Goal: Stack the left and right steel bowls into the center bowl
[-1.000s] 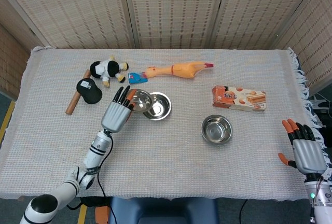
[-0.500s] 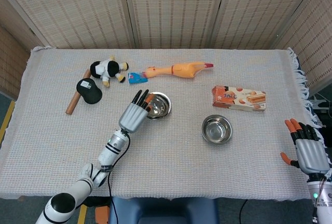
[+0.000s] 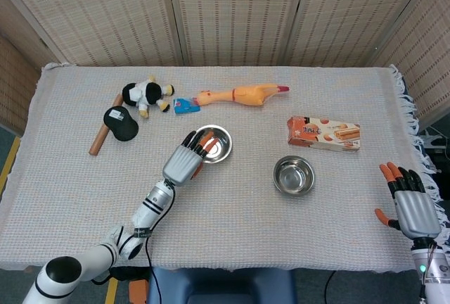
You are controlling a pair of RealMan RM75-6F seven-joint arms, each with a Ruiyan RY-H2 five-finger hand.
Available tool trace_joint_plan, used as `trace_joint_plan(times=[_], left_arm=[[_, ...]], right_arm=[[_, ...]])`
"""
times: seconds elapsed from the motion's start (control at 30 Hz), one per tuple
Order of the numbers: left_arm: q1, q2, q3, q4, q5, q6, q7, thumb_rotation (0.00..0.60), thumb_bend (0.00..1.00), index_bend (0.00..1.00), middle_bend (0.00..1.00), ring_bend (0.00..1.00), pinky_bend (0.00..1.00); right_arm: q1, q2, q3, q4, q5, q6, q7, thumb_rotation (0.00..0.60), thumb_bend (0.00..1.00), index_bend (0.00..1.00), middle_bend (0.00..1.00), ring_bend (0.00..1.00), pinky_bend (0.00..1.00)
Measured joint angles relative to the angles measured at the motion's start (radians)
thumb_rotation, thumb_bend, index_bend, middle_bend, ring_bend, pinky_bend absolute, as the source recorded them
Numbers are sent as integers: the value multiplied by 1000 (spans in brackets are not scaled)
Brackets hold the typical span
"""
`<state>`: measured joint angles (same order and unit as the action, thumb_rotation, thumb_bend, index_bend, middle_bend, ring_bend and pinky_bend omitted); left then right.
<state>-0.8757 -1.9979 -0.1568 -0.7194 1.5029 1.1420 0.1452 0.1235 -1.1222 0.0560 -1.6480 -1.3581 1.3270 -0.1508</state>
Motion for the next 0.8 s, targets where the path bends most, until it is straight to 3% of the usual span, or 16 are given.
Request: trace_joint_plan(times=[0.13, 0.27, 0.33, 0.5, 0.8], left_arm=[[66, 124, 28, -248, -11, 27, 97, 600, 487, 0, 0, 0, 99], [196, 299, 89, -485, -33, 84, 202, 600, 487, 0, 0, 0, 85], [254, 358, 118, -543, -42, 114, 241, 600, 487, 0, 0, 0, 78], [351, 417, 163, -575, -56, 194, 235, 600, 487, 0, 0, 0, 71], [405, 457, 175, -562, -19, 223, 172, 600, 486, 0, 0, 0, 71]], right_arm=[[9, -16, -25, -7, -60, -8, -11, 600, 152, 0, 0, 0, 0], [39, -54, -50, -2, -155, -28, -35, 600, 152, 38, 0, 0, 0], [53, -72, -58, 3, -177, -38, -47, 600, 153, 117, 0, 0, 0], [102, -125, -54, 42, -220, -85, -70, 600, 154, 274, 0, 0, 0], [224, -349, -1, 242, -210, -188, -146, 600, 175, 380, 0, 0, 0]])
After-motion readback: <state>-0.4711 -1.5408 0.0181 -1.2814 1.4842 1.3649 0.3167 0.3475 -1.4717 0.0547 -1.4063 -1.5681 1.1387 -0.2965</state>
